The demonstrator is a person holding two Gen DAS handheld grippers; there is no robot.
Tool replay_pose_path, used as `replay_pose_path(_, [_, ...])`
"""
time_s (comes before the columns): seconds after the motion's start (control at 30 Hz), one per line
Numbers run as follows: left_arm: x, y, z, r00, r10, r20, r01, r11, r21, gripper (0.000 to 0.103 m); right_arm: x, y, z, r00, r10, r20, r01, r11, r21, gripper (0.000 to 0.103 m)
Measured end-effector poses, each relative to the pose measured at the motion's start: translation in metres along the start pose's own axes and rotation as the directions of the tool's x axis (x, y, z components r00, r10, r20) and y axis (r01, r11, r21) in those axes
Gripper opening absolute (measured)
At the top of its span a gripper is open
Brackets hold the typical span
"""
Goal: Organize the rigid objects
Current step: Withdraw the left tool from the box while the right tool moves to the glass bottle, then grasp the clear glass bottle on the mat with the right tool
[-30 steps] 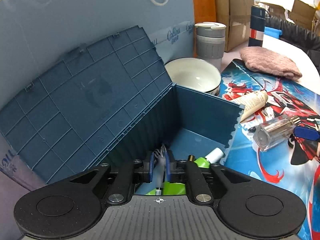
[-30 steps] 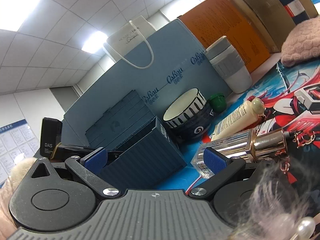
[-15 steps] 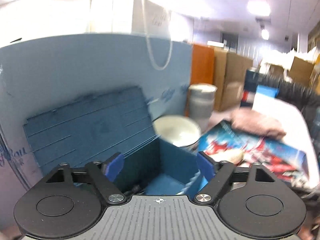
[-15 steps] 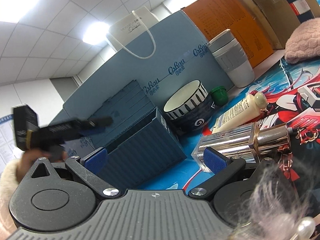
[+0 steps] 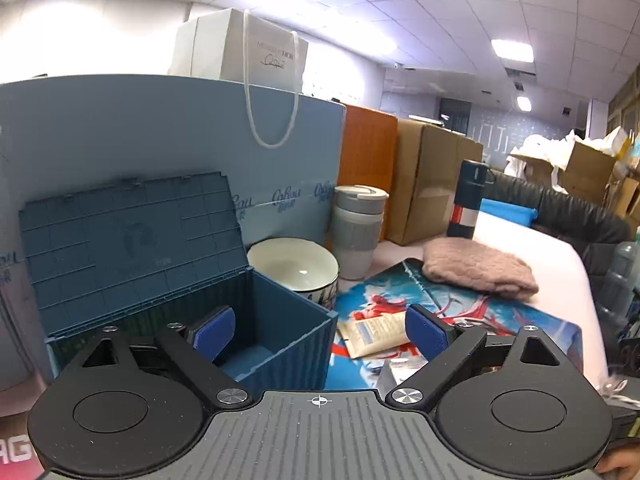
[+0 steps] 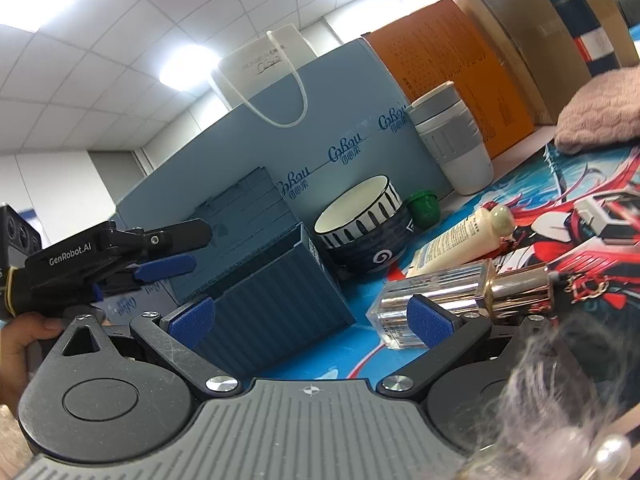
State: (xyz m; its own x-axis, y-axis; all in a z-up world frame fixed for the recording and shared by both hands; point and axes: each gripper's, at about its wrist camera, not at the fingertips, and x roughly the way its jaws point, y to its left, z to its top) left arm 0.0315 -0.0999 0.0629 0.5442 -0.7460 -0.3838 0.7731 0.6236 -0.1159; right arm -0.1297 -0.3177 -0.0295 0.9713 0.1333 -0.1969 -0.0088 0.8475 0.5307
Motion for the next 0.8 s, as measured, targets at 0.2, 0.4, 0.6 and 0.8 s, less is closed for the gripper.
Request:
replay_pose_path(0.2, [-0.006,0.004,-0.004,0.999,0.041,0.003,-0.041,0.999,0.014,0.101,-0.005,0.01,0.004,0.996,-0.01,-0.087,-0.003,0.989,-0.149,0.103])
replay_pose_path(0.4, [-0.012,0.01,-0.005,0.997,0.08,0.006,-0.08,0.996,0.031,0.101,-0.001,0.005,0.026,0.988,-0.089,-0.128,0.04,0.939,-0.342,0.103])
replay_pose_path(0.6, [-0.015,0.011,-0.006,0.995,0.099,0.005,-0.1,0.994,0.049,0.102,0.025,-0.008,0.043,0.95,-0.19,-0.248,0.008,0.81,-0.587,0.103])
replay_pose_path(0.8, [-0.014,0.013,-0.008,0.992,0.125,-0.021,-0.123,0.989,0.083,0.103,0.061,-0.015,0.039,0.887,-0.21,-0.411,-0.143,0.722,-0.677,0.103])
